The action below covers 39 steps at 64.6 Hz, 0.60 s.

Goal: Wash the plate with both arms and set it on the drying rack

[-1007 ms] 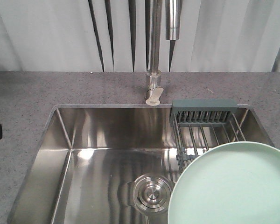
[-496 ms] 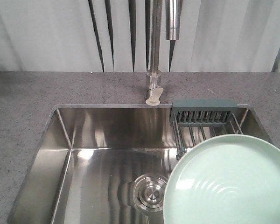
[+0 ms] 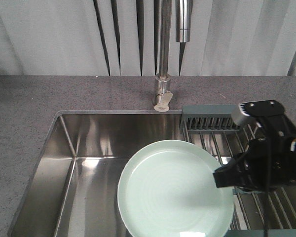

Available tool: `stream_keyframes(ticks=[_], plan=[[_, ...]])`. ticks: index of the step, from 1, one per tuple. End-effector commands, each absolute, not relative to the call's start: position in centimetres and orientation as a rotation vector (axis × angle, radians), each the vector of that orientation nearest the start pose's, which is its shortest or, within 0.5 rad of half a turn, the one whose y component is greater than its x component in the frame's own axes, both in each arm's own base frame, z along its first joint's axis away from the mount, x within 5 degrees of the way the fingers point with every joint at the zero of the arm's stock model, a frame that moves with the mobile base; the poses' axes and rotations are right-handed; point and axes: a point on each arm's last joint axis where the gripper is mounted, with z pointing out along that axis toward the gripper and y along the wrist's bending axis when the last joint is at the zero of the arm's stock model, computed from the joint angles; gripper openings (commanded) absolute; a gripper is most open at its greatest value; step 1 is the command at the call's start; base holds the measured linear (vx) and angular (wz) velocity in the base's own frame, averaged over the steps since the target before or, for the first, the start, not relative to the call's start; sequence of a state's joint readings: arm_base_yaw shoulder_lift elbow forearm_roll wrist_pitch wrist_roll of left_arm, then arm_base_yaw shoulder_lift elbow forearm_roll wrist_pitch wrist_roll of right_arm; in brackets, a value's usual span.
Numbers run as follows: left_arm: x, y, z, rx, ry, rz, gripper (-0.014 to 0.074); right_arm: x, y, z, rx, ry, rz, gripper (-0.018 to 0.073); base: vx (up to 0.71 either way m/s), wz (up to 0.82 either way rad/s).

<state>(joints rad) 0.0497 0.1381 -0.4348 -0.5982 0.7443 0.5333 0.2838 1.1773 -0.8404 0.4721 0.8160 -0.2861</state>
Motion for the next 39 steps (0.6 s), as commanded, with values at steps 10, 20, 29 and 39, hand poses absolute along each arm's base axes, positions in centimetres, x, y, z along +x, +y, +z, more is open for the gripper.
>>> stream_keyframes(ticks=[10, 20, 29, 39], plan=[[3.4, -3.2, 30.3, 0.25, 1.746, -0.286, -0.0006, 26.6, 10.7, 26.4, -0.317, 2.523, 0.562, -0.0002, 0.0, 0.0], [3.4, -3.2, 30.3, 0.25, 1.746, -0.286, -0.0006, 30.4, 11.4, 27.1, -0.267, 2.466, 0.545, -0.0002, 0.0, 0.0], [3.4, -3.2, 30.3, 0.251, 1.748, -0.287, -0.0006, 32.4, 10.5, 28.9, -0.271, 2.434, 0.429, -0.0002, 0.0, 0.0], [3.4, -3.3, 30.3, 0.254, 1.755, -0.29, -0.0006, 32.1, 6.1, 29.6, -0.186, 2.532, 0.232, -0.0002, 0.0, 0.0]])
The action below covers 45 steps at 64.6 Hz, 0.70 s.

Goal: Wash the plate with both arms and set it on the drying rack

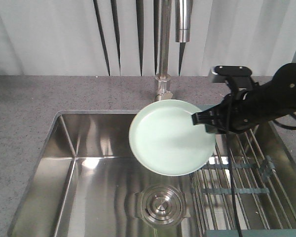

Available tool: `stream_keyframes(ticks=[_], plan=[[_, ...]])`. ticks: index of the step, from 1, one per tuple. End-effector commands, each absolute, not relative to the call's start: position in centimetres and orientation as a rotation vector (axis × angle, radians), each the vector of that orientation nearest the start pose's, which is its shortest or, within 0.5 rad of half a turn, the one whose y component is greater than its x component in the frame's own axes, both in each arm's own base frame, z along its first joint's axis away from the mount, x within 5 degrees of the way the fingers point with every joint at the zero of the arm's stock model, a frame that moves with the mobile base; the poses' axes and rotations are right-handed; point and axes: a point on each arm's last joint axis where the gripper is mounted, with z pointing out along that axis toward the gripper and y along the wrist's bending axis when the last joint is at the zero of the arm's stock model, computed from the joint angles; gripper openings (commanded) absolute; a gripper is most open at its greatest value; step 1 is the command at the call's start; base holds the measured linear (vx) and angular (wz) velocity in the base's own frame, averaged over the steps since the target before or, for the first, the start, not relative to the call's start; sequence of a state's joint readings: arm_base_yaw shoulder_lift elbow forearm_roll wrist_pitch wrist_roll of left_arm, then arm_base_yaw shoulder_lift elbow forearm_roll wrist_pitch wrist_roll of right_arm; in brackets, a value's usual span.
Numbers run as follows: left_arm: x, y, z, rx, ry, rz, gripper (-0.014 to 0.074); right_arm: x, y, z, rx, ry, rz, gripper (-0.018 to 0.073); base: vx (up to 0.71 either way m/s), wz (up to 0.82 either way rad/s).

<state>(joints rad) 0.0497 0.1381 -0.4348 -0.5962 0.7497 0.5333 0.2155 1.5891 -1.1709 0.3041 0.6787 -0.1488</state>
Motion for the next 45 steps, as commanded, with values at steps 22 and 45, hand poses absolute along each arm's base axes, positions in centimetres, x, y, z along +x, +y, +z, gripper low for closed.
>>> stream_keyframes(ticks=[22, 45], plan=[[3.4, -3.3, 30.2, 0.259, 1.763, -0.295, -0.0006, 24.4, 6.8, 27.8, -0.231, 2.64, 0.33, -0.0002, 0.0, 0.0], [3.4, -3.3, 30.2, 0.26, 1.764, -0.296, -0.0006, 29.2, 14.5, 27.5, -0.214, 2.504, 0.569, -0.0002, 0.0, 0.0]])
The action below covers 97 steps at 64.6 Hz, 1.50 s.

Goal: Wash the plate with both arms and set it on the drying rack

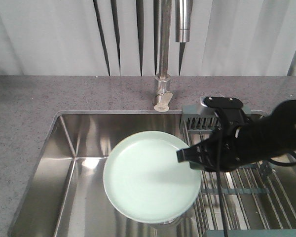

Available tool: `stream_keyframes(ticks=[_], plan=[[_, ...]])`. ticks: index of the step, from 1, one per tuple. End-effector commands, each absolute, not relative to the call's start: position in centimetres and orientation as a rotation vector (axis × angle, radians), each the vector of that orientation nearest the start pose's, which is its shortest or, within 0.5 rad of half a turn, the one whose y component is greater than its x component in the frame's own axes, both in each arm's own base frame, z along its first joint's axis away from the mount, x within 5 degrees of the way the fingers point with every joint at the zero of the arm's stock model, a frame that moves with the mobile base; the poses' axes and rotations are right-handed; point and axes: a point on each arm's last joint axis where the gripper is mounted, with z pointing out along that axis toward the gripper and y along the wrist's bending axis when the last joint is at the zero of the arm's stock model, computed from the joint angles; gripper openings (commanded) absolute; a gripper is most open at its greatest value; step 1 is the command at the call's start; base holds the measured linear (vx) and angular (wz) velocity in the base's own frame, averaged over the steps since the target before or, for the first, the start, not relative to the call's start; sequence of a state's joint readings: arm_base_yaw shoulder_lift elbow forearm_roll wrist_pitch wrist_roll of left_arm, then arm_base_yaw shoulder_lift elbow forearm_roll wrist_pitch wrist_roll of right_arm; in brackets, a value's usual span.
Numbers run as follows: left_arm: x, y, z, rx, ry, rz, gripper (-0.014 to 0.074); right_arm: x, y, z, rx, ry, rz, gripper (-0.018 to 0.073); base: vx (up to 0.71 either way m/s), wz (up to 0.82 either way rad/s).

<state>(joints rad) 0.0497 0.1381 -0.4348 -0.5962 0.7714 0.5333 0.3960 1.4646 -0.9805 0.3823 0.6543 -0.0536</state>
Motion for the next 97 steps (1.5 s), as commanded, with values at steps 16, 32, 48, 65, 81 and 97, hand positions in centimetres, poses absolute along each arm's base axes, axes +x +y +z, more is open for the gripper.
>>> stream_keyframes(ticks=[16, 32, 48, 65, 81, 97], plan=[[3.3, -3.3, 30.1, 0.262, 1.766, -0.297, -0.0006, 33.6, 10.9, 28.0, -0.164, 2.58, 0.368, -0.0002, 0.0, 0.0], [3.3, -3.3, 30.1, 0.263, 1.769, -0.299, -0.0006, 30.5, 5.8, 30.7, -0.17, 2.691, 0.117, -0.0002, 0.0, 0.0], [3.3, -3.3, 30.1, 0.261, 1.766, -0.298, -0.0006, 24.2, 10.3, 29.5, -0.263, 2.63, 0.318, -0.0002, 0.0, 0.0], [3.4, -3.3, 30.2, 0.259, 1.762, -0.296, -0.0006, 26.1, 16.6, 27.3, -0.265, 2.493, 0.503, -0.0002, 0.0, 0.0], [3.4, -3.3, 30.2, 0.26, 1.764, -0.298, -0.0006, 32.1, 12.1, 28.8, -0.136, 2.538, 0.302, -0.0002, 0.0, 0.0], [3.4, -3.3, 30.2, 0.26, 1.764, -0.298, -0.0006, 30.4, 2.2, 32.4, -0.028, 2.568, -0.161, -0.0002, 0.0, 0.0]])
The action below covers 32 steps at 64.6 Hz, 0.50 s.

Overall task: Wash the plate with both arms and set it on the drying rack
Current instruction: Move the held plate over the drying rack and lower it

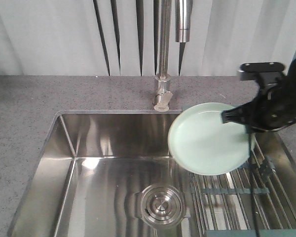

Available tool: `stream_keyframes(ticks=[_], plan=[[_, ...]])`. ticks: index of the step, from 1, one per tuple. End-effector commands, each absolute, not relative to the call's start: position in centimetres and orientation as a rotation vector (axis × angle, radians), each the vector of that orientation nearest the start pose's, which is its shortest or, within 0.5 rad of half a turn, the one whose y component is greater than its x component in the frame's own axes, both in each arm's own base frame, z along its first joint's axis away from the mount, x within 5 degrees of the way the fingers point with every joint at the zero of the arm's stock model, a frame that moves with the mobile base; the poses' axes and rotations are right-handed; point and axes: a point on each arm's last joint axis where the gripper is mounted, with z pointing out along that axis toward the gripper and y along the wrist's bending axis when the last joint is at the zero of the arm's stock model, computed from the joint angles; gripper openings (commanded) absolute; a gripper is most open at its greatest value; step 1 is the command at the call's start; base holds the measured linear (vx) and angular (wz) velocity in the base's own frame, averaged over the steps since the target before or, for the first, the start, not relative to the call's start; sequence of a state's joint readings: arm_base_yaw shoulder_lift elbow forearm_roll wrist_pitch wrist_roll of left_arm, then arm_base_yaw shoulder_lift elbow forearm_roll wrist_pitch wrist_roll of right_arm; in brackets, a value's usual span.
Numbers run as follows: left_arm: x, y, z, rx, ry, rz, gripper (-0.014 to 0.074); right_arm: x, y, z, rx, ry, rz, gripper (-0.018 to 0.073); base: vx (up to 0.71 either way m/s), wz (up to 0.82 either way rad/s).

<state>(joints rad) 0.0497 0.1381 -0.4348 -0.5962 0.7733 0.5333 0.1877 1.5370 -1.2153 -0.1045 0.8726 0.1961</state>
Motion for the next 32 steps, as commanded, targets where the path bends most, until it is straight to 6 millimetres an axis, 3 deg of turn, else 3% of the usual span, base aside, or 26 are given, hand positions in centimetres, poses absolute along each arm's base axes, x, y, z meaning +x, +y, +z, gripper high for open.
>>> stream_keyframes(ticks=[1, 7, 14, 32], plan=[[3.4, -3.3, 30.2, 0.26, 1.764, -0.298, -0.0006, 30.3, 1.9, 32.5, -0.029, 2.568, -0.186, -0.0002, 0.0, 0.0], [3.4, -3.3, 30.2, 0.259, 1.762, -0.297, -0.0006, 30.2, 0.4, 32.8, -0.04, 2.566, -0.311, -0.0002, 0.0, 0.0], [3.4, -3.3, 30.2, 0.257, 1.76, -0.296, -0.0006, 30.6, 0.3, 32.1, -0.07, 2.577, -0.354, -0.0002, 0.0, 0.0], [3.4, -3.2, 30.3, 0.248, 1.747, -0.291, -0.0006, 32.8, 0.7, 28.3, -0.11, 2.691, -0.351, 0.0004, 0.0, 0.0]])
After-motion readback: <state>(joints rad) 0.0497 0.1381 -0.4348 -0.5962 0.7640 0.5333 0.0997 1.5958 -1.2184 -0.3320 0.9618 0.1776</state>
